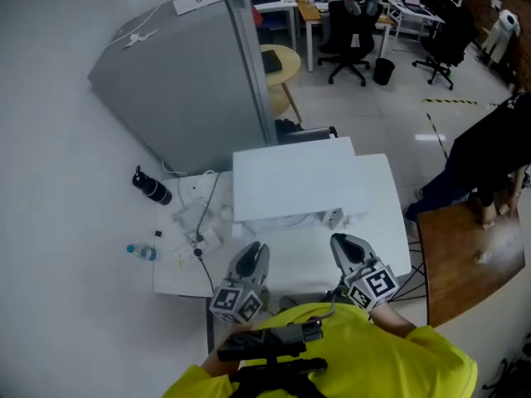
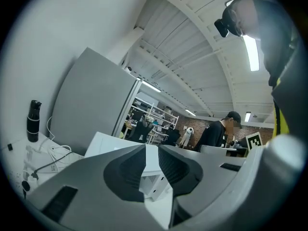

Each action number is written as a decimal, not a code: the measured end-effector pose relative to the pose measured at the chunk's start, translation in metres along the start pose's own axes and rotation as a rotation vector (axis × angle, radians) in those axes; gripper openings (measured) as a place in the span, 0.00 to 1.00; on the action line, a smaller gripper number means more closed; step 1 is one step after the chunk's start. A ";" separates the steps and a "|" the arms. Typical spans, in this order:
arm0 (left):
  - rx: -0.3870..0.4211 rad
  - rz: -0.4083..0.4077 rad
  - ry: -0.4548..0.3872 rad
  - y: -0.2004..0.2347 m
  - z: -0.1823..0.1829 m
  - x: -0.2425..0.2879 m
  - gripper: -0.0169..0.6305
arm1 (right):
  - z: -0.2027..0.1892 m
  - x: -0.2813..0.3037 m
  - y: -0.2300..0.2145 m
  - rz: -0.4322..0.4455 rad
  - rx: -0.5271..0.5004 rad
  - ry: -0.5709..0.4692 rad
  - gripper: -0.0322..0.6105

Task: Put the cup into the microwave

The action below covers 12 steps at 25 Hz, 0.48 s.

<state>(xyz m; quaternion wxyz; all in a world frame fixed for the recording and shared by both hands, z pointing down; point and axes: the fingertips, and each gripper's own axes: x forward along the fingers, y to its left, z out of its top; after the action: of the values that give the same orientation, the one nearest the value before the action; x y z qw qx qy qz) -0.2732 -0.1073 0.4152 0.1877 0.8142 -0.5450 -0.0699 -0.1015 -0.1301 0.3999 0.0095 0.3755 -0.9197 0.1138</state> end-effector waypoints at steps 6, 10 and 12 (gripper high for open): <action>-0.001 -0.013 0.037 0.001 -0.010 0.014 0.14 | -0.007 -0.023 -0.030 -0.066 0.026 0.035 0.06; -0.005 -0.018 0.035 -0.002 -0.013 0.024 0.14 | -0.001 -0.029 -0.051 -0.100 0.092 0.009 0.06; -0.007 -0.015 0.035 -0.004 -0.014 0.028 0.14 | 0.004 -0.030 -0.052 -0.092 0.087 0.001 0.06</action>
<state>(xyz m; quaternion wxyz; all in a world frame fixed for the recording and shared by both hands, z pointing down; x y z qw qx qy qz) -0.2546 -0.1280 0.4288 0.1993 0.8186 -0.5355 -0.0591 -0.0442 -0.1465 0.4036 -0.0014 0.4173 -0.8958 0.1532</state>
